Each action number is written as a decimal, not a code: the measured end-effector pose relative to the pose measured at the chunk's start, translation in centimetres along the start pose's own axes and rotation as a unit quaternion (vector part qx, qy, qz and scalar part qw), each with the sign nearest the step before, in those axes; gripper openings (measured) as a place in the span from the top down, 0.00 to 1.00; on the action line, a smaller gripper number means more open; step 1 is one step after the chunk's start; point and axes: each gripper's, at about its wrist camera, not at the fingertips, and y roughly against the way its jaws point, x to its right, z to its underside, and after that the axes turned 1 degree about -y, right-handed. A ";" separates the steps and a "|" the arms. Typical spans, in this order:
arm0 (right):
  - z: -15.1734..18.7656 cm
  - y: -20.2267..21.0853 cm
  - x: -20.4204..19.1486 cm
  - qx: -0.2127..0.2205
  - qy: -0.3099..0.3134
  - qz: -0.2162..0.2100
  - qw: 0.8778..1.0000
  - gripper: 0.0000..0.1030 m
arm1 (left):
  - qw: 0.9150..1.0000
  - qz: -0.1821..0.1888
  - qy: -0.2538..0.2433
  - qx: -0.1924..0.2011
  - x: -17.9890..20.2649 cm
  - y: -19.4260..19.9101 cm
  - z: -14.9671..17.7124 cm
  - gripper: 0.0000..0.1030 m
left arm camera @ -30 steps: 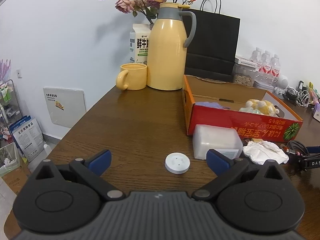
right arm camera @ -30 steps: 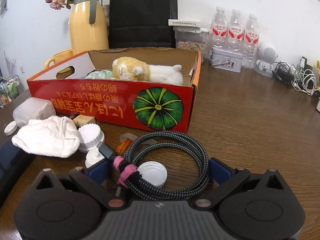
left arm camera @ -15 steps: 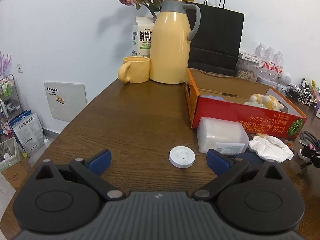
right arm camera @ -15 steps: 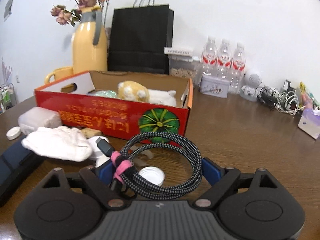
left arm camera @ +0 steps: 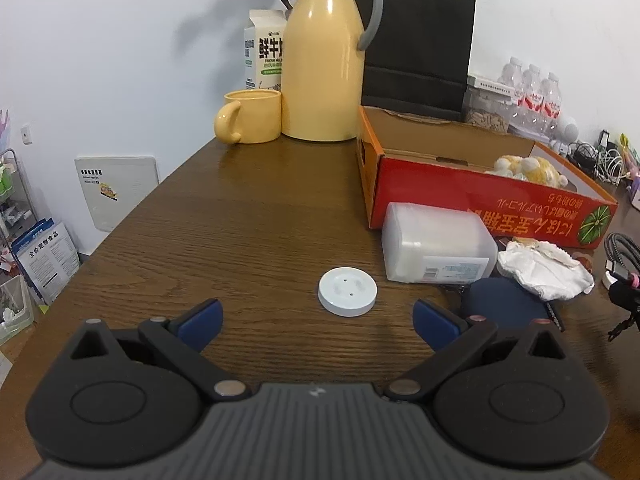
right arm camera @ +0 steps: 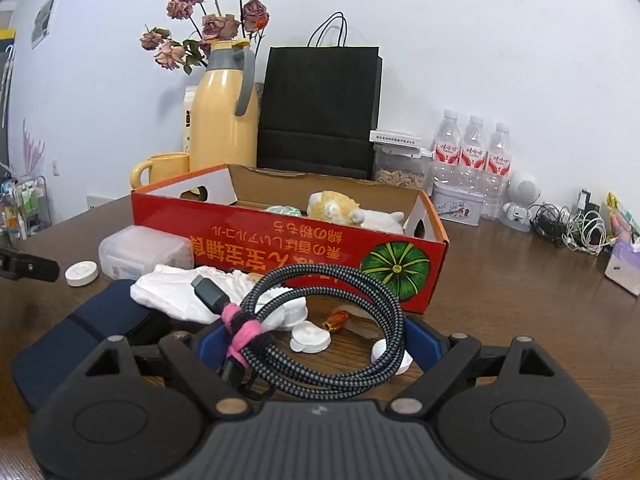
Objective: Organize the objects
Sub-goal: 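Grasp the white cap with the left tool while the right tool holds the cable, then carry the cap and cable into the cardboard box and open both tools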
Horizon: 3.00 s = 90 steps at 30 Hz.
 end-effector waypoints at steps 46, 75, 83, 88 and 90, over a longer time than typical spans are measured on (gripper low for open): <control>-6.5 -2.1 -1.7 0.049 0.032 -0.019 0.998 0.14 | 0.993 0.061 -0.043 0.094 6.0 -0.4 -7.1 0.61; -13.6 -19.1 -2.2 -0.024 0.002 -0.029 0.999 0.13 | 0.994 0.073 -0.012 0.075 9.1 -12.7 -16.0 0.61; -13.5 -19.0 -1.3 -0.031 -0.025 -0.010 0.999 0.00 | 0.993 0.060 -0.016 0.100 9.4 -11.6 -15.7 0.00; -13.5 -18.9 -1.4 -0.031 -0.022 -0.009 0.999 0.00 | 0.994 0.062 -0.008 0.095 9.2 -11.7 -15.8 0.00; -13.5 -18.8 -1.4 -0.030 -0.022 -0.009 0.999 0.00 | 0.994 0.060 -0.006 0.093 9.2 -11.7 -15.8 0.00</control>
